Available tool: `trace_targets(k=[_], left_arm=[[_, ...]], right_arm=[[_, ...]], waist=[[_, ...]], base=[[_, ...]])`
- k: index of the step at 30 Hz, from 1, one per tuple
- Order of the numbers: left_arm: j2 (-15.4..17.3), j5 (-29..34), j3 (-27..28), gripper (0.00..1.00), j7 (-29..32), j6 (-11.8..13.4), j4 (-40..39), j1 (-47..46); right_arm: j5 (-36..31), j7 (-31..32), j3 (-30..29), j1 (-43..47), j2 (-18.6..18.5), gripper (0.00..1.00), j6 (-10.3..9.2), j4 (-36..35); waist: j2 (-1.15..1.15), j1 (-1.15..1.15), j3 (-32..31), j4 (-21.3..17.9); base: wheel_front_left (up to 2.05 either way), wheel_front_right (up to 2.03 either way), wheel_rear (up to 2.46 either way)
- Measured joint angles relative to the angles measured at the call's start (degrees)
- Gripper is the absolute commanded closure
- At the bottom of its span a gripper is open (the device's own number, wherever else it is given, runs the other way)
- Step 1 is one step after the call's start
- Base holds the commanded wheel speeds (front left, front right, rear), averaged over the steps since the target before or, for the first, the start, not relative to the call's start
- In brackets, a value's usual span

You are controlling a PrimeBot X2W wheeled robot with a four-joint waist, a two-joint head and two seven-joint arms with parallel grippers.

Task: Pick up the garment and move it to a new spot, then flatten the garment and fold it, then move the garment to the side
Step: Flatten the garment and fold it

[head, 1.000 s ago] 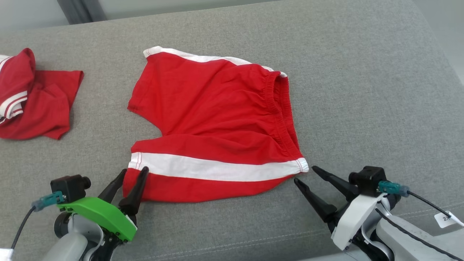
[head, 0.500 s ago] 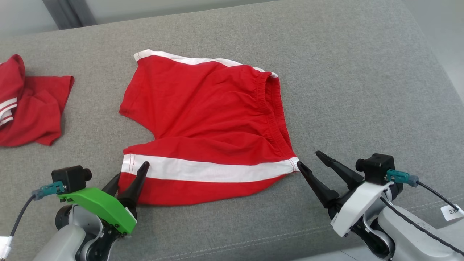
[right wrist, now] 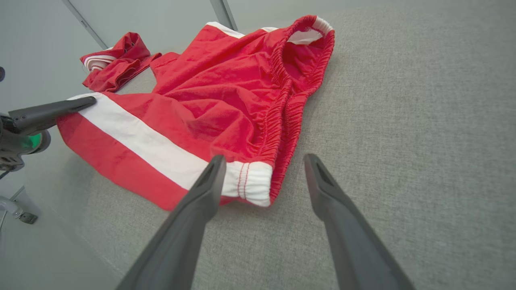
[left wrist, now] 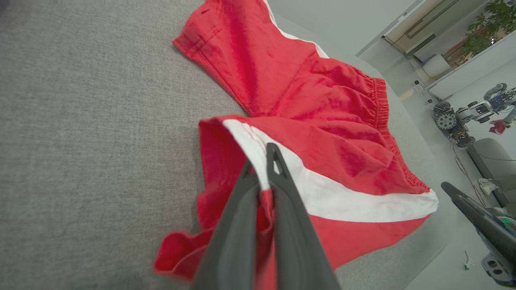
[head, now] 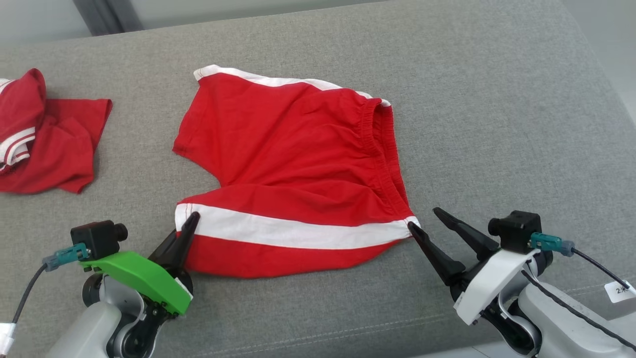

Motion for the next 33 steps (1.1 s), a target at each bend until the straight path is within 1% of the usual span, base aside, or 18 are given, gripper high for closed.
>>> trace_targets(k=[10,17,18,21,22,23,24,26,33], left_arm=[[-0.2,-0.2,-1.7,1.00,-0.5,0.0,-3.2,0.1],[-0.2,-0.7,-1.9,1.00,-0.8,0.0,-3.7,0.6],[-0.2,-0.7,-1.9,1.00,-1.1,0.0,-3.7,0.8],[-0.2,-0.7,-2.0,1.00,-1.1,0.0,-3.8,1.2],[-0.2,-0.7,-2.0,1.00,-1.1,0.0,-3.9,1.2],[-0.1,-0.8,-1.9,1.00,-1.3,0.0,-4.0,1.2],[-0.1,-0.9,-1.9,1.00,-1.3,0.0,-4.1,1.2],[-0.1,-1.0,-1.9,1.00,-1.4,0.0,-4.2,1.3],[0.0,-1.2,-1.9,1.00,-2.4,0.0,-5.1,1.9]], right_arm=[[3.8,0.0,2.3,0.1,0.3,0.00,0.00,3.0],[4.3,0.0,3.4,-0.6,0.7,0.00,0.00,3.2],[4.7,0.0,3.6,-0.8,0.8,0.02,0.00,3.3],[5.3,0.0,4.0,-1.1,0.7,0.56,0.00,3.9],[5.3,0.0,4.1,-1.1,0.7,0.56,0.00,3.9],[5.3,0.0,4.2,-1.2,0.7,0.67,0.00,3.9],[5.3,0.0,4.2,-1.4,0.7,0.75,0.00,3.9],[5.3,0.0,4.2,-2.0,0.6,1.00,0.00,3.9],[5.2,0.0,4.0,-3.0,0.4,1.00,0.00,3.9]], waist=[[0.00,0.00,-0.1,2.2],[0.00,0.00,-0.3,3.3],[0.00,0.00,-0.4,3.3],[0.00,0.00,-0.4,3.6],[0.00,0.00,-0.4,3.6],[0.00,0.00,-0.4,3.7],[0.00,0.00,-0.4,3.8],[0.00,0.00,-0.4,3.9],[0.00,0.00,-0.5,4.1]], base=[[0.00,0.00,0.00],[0.00,0.00,0.00],[0.00,0.00,0.00],[0.00,0.00,0.00],[0.00,0.00,0.00],[0.00,0.00,0.00],[0.00,0.00,0.00],[0.00,0.00,0.00],[0.00,0.00,0.00]])
